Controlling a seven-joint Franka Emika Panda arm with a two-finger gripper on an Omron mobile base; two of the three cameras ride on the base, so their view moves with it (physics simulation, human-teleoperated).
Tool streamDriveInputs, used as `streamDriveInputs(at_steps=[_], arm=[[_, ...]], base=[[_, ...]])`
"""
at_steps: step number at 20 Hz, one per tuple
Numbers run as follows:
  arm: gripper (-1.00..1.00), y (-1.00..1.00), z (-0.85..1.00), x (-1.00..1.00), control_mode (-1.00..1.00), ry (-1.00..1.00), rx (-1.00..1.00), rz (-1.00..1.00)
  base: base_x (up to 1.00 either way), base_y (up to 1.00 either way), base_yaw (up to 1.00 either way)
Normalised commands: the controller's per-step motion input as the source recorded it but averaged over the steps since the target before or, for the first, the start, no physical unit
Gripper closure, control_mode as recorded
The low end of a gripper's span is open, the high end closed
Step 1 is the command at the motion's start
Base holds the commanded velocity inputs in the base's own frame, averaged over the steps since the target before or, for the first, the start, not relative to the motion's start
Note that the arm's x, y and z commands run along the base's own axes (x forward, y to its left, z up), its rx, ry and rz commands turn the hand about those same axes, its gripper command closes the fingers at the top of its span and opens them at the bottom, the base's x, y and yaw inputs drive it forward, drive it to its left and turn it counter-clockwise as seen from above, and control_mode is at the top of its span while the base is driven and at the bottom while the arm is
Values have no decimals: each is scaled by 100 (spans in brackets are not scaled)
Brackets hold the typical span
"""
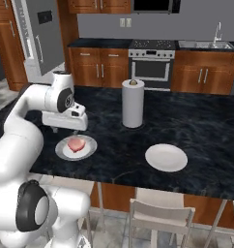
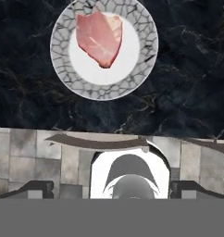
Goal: Transport the steak and lime to the fridge. Place the steak on the rack containing meat and place the lime on the rack containing the vegetable, ensuring meats and vegetables are on different racks.
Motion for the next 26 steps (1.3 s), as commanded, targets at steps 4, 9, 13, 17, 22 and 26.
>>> streamDriveInputs(at_steps=[4,9,13,17,22,26], arm=[[-100,0,-49,25,-100,0,0,0],[-100,8,-36,7,-100,-2,0,0],[-100,17,-35,1,-100,-6,0,-1],[-100,22,-36,11,-100,-5,0,-3],[-100,2,-19,19,-100,-3,0,-3],[-100,0,-15,30,-100,0,0,-1]], base=[[0,0,0],[0,0,0],[0,0,0],[0,0,0],[0,0,0],[0,0,0]])
